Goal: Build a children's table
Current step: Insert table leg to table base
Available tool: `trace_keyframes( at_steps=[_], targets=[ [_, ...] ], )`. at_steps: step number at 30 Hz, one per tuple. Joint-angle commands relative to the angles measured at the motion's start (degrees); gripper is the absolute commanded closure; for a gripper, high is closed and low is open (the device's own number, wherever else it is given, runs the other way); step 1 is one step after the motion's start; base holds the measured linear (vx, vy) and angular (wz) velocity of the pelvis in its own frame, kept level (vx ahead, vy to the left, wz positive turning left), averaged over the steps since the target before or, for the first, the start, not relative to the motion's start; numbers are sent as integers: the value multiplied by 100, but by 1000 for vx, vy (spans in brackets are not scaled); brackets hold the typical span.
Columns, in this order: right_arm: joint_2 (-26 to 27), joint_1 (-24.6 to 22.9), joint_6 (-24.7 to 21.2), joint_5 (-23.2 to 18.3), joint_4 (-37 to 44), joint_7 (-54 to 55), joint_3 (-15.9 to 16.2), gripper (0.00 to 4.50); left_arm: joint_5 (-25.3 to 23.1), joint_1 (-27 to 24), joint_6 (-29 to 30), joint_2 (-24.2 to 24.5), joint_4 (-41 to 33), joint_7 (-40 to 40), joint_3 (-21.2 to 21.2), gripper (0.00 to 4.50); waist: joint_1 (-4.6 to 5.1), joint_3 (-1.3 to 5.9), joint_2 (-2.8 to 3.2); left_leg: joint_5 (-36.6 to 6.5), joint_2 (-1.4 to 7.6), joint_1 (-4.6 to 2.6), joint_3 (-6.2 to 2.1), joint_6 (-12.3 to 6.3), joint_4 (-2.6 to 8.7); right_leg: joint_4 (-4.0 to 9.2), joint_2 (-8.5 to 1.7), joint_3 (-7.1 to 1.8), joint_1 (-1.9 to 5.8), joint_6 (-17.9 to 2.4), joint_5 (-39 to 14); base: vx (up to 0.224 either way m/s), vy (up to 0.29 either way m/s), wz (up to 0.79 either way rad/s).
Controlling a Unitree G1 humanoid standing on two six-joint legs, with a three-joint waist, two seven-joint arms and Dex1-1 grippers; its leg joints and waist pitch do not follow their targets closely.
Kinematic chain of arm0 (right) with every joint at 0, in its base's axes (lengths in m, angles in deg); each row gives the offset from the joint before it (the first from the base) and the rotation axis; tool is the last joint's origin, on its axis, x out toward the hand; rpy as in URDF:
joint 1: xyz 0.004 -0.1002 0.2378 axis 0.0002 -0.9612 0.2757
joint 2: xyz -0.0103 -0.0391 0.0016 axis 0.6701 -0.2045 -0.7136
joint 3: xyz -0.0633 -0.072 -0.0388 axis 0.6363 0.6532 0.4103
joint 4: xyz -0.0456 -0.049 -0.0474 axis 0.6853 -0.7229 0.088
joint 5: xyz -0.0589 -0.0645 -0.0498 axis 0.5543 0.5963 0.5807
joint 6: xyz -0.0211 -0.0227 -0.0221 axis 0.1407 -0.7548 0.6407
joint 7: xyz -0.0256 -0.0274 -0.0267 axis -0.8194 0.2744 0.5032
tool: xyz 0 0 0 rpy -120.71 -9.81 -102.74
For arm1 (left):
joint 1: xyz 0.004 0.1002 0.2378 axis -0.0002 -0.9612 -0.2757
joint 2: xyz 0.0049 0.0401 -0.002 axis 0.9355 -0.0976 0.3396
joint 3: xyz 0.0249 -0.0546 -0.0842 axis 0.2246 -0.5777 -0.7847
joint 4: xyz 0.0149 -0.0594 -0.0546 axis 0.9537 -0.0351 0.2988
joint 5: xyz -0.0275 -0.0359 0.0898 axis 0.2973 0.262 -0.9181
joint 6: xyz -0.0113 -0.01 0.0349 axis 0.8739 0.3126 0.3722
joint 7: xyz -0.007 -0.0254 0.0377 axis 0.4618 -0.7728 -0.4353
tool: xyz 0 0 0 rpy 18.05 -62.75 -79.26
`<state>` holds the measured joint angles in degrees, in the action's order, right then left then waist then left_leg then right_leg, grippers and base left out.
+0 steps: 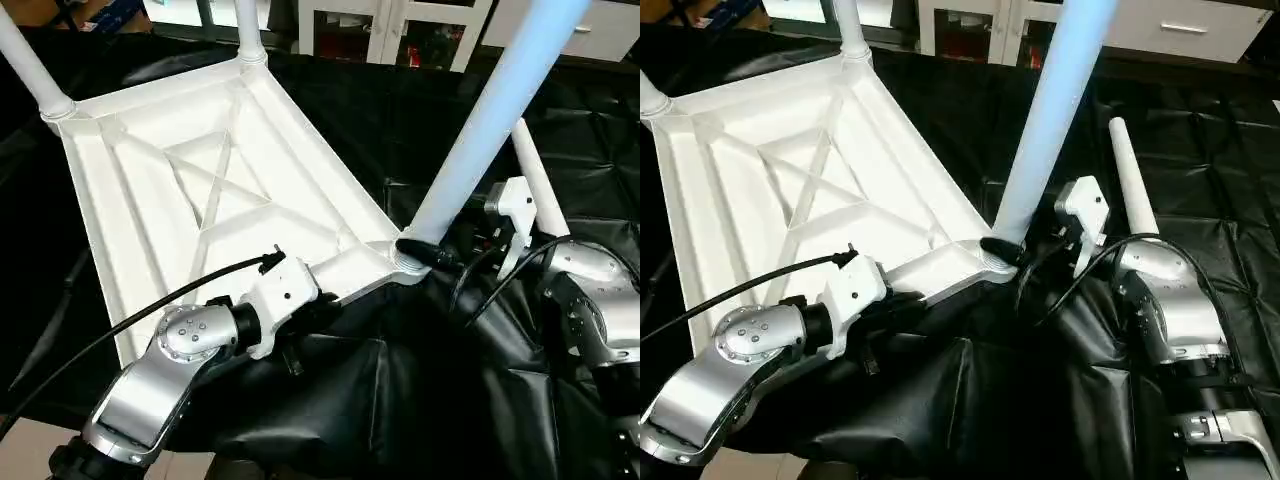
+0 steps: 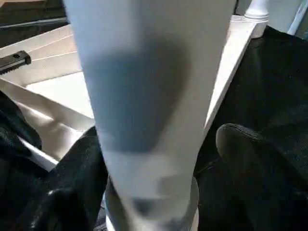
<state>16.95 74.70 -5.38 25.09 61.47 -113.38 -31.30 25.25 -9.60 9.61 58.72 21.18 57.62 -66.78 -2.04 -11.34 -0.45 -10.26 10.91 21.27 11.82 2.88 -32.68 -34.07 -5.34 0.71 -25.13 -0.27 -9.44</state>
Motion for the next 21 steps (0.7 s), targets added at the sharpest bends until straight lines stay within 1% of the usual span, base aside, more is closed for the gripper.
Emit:
trace_keyframes(
  at_steps=[1,3,4,5,6,10,11,14,17,21],
  targets=[
    [-12,45,99,15,-120,-125,4,116,75,-219,87,25,248,216,367,450,23,516,-160,-226,152,-56,-30,-1021,252,268,-159,-140,315,-1587,-665,0,0,0],
    [-19,63,127,9,-177,-212,9,120,71,-221,81,28,254,214,365,450,23,518,-156,-277,156,-59,-31,-1007,250,275,-161,-138,309,-1595,-752,0,0,0],
    [-22,65,125,2,-192,-254,10,143,69,-224,79,30,256,215,364,450,26,518,-158,-281,158,-58,-34,-1004,251,273,-161,-137,311,-1594,-760,0,0,0],
    [-24,66,124,-4,-207,-292,11,143,68,-227,76,32,258,216,363,450,27,525,-153,-292,158,-60,-35,-999,249,272,-158,-135,311,-1597,-771,0,0,0],
    [-25,67,127,-4,-224,-332,12,154,64,-229,66,37,267,220,366,450,22,527,-150,-296,159,-65,-34,-991,250,274,-159,-135,311,-1600,-773,0,0,0],
    [-35,54,102,-17,-255,-473,37,181,59,-223,52,49,287,232,371,450,19,549,-153,-205,155,-59,-35,-1032,235,248,-154,-134,323,-1643,-602,0,0,0],
    [-35,53,101,-18,-256,-475,37,181,60,-223,52,49,287,233,370,450,19,550,-154,-192,155,-58,-35,-1043,233,245,-154,-134,324,-1647,-584,0,0,0],
    [-27,22,70,-26,-267,-539,52,215,75,-238,64,67,268,246,360,450,18,553,-153,-166,155,-58,-35,-1066,227,239,-153,-132,324,-1661,-567,0,0,0],
    [5,-12,41,-28,-247,-546,56,241,90,-260,74,81,252,256,353,450,18,540,-154,-236,156,-59,-36,-1041,231,252,-154,-133,316,-1650,-679,0,0,0],
    [83,-81,7,-5,-226,-502,53,254,101,-272,83,90,254,259,341,450,20,535,-155,-311,156,-60,-38,-992,234,261,-154,-134,311,-1619,-788,0,0,0]
  ],
)
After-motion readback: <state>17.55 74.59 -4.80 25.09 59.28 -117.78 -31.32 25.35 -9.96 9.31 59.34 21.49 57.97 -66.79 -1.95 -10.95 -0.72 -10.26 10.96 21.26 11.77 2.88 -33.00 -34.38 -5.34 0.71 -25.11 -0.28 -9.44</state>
